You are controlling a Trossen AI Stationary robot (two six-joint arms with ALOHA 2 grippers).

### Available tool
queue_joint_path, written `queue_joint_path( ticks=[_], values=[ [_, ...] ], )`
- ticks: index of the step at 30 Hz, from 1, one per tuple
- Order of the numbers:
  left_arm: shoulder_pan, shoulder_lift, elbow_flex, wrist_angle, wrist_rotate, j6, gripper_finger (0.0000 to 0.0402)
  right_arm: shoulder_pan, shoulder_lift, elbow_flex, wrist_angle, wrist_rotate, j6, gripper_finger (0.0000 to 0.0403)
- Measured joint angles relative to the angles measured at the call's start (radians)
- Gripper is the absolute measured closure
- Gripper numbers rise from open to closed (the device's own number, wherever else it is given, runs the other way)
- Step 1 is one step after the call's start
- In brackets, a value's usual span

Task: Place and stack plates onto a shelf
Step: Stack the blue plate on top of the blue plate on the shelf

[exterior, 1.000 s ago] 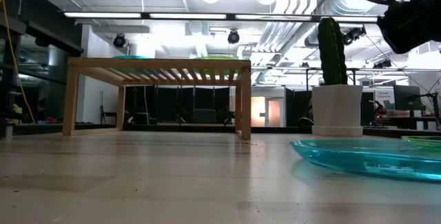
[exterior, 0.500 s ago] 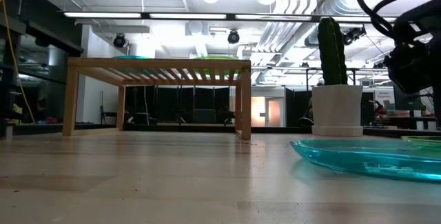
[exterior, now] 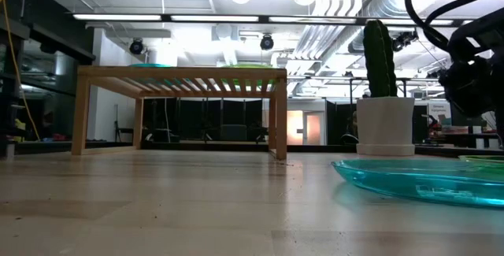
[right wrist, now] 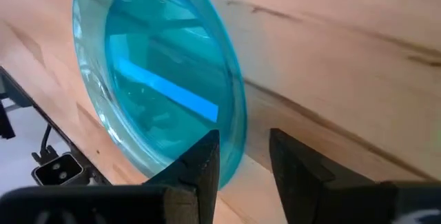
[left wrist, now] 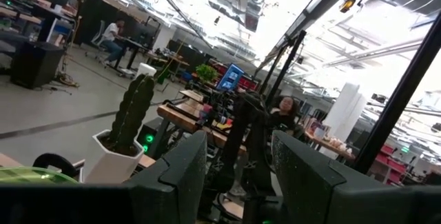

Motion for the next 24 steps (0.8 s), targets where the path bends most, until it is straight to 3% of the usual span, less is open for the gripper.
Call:
queue_joint_path(
  ticks=[11, 18, 24],
  values=[
    [0.0, 0.0, 0.0, 0.0, 0.0, 0.004, 0.0245, -0.002, 0.092, 0.006, 0.1, 0.004, 0.064, 0.0295],
    [0.0, 0.0, 0.0, 0.0, 0.0, 0.005, 0.0245, -0.001, 0.094, 0.005, 0.09, 0.022, 0.062, 0.0392],
    [0.0, 0.0, 0.0, 0.002, 0.0, -0.003, 0.0245, -0.002, 0.097, 0.003, 0.159, 0.059, 0.024, 0.04]
  ],
)
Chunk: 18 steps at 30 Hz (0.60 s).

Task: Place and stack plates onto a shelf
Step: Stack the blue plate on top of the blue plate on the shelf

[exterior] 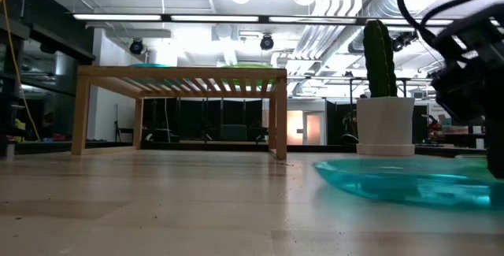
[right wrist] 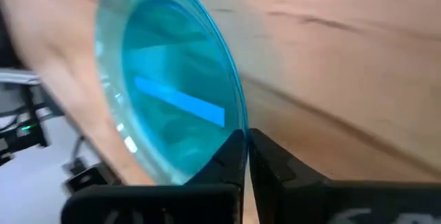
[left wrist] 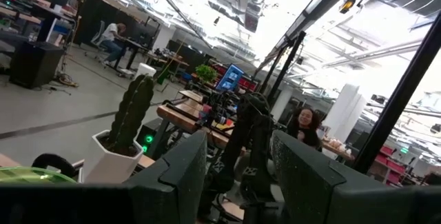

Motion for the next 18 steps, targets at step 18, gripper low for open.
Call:
queue_joint_path(
  ticks=[18],
  values=[
    [0.0, 0.0, 0.0, 0.03, 0.0, -0.001, 0.0245, -0.061, -0.144, 0.0, 0.166, 0.089, -0.222, 0.0403]
  ],
)
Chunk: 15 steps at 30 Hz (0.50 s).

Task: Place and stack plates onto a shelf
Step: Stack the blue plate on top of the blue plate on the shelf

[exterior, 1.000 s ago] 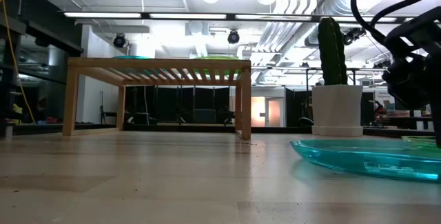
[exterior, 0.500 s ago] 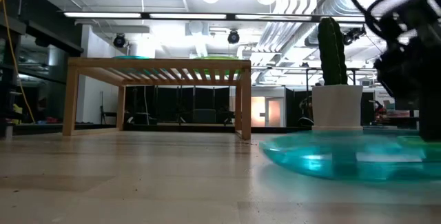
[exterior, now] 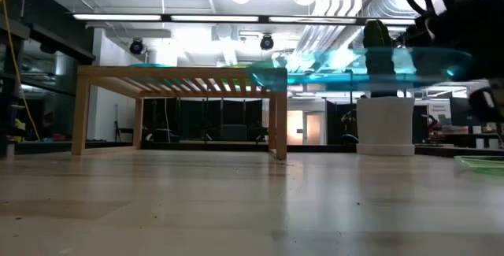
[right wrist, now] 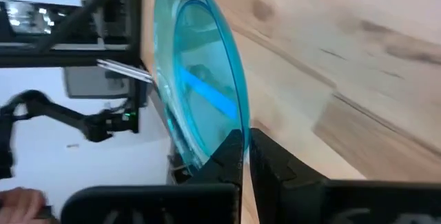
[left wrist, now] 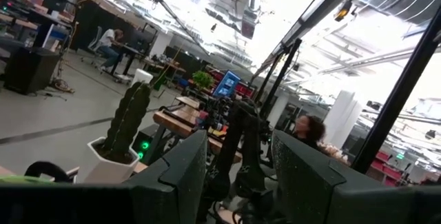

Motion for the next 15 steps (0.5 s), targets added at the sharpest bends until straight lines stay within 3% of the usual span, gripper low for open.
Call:
queue_joint_path(
  ticks=[11, 15],
  values=[
    [0.0, -0.026, 0.0, 0.13, 0.0, 0.032, 0.0245, -0.119, -0.075, 0.015, 0.123, -0.016, -0.163, 0.0403],
    [0.0, -0.062, 0.013, 0.178, 0.0, 0.061, 0.0245, -0.18, -0.075, 0.091, 0.095, -0.088, -0.243, 0.0403]
  ],
)
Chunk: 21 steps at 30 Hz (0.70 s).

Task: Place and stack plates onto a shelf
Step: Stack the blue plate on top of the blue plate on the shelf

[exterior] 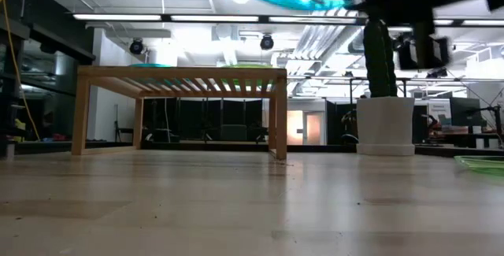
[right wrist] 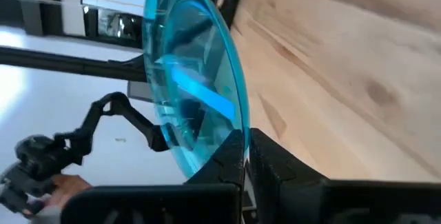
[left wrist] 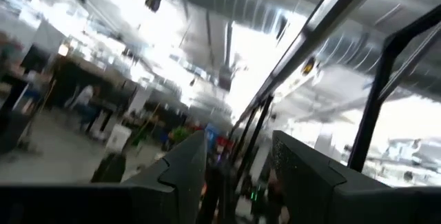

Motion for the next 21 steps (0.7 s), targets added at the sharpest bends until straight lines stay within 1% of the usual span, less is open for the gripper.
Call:
queue_joint_path(
  ticks=[3, 7, 13, 17, 21],
  values=[
    [0.0, -0.03, 0.03, 0.006, 0.0, 0.019, 0.0245, -0.056, 0.0, 0.085, -0.084, -0.04, -0.084, 0.0403],
    [0.0, -0.059, 0.066, 0.007, 0.0, 0.067, 0.0245, -0.158, 0.0, 0.204, -0.174, -0.075, -0.217, 0.0403],
    [0.0, -0.067, 0.083, 0.002, 0.0, 0.116, 0.0245, -0.383, 0.022, 0.347, -0.228, -0.131, -0.381, 0.0403],
    [0.0, -0.054, 0.083, 0.002, 0.0, 0.115, 0.0245, -0.527, 0.097, 0.47, -0.246, -0.145, -0.452, 0.0403],
    [0.0, -0.041, 0.083, -0.002, 0.0, 0.115, 0.0245, -0.63, 0.242, 0.64, -0.271, -0.16, -0.504, 0.0403]
  ],
)
